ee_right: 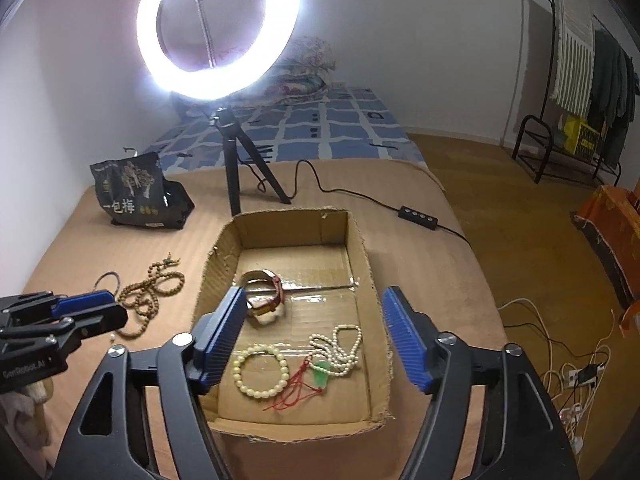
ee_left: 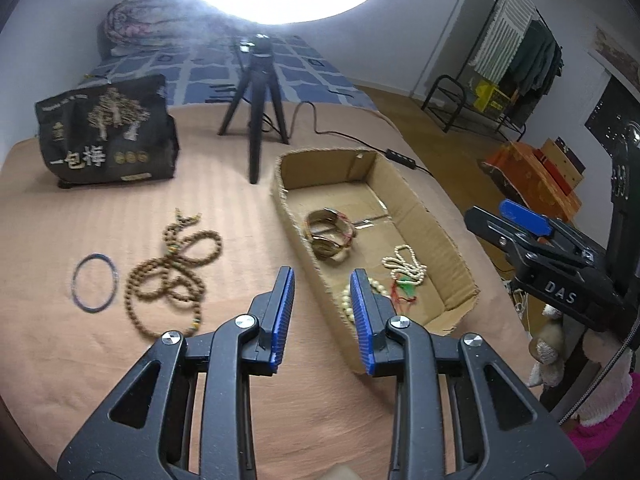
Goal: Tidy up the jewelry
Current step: 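Move the right tool to the brown prayer beads while the left tool approaches the dark bangle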
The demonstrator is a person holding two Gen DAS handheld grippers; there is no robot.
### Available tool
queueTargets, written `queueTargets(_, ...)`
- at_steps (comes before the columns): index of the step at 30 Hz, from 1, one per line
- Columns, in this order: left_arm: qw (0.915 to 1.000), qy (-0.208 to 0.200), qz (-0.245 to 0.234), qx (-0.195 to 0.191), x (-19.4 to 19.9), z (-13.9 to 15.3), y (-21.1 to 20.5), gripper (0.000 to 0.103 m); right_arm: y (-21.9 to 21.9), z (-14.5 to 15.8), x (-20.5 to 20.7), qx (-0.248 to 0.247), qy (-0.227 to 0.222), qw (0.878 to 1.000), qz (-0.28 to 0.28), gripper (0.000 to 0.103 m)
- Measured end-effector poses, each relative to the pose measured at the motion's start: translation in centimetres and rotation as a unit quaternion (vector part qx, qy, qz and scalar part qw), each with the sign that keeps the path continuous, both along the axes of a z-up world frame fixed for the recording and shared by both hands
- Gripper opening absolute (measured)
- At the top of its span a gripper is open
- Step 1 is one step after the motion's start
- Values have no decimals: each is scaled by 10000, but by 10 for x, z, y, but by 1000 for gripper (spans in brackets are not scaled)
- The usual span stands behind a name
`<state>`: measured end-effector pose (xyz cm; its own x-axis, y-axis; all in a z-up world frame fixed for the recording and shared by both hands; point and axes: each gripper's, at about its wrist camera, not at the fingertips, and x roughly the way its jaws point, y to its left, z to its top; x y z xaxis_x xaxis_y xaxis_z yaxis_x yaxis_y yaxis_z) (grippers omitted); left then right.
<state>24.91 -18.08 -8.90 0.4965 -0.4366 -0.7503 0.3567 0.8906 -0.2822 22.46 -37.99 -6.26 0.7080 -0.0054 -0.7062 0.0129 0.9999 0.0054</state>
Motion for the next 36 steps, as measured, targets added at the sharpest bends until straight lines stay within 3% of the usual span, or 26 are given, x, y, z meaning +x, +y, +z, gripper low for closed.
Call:
queueTargets(2,9999,-74,90,-9,1,4,12,46,6,3,-1,0,-30,10000,54,72)
queueTargets(10,9985,-136,518,132,9,9,59,51,36,8,1,-88,-80,9995,291,80)
queueTargets(12,9975,-131,676,154,12,8,74,67,44,7,3,-120,-38,9993,364,80)
queueTargets(13,9967,-158,781,176,14,8,83,69,48,7,4,-141,-10,9991,403,80)
queueTargets(23,9910,-61,1262,432,35,-4,155,70,89,-1,14,78,114,9965,828,80)
queueTargets(36,9842,577,1599,489,66,-51,218,70,158,-30,43,20,609,9844,1653,80)
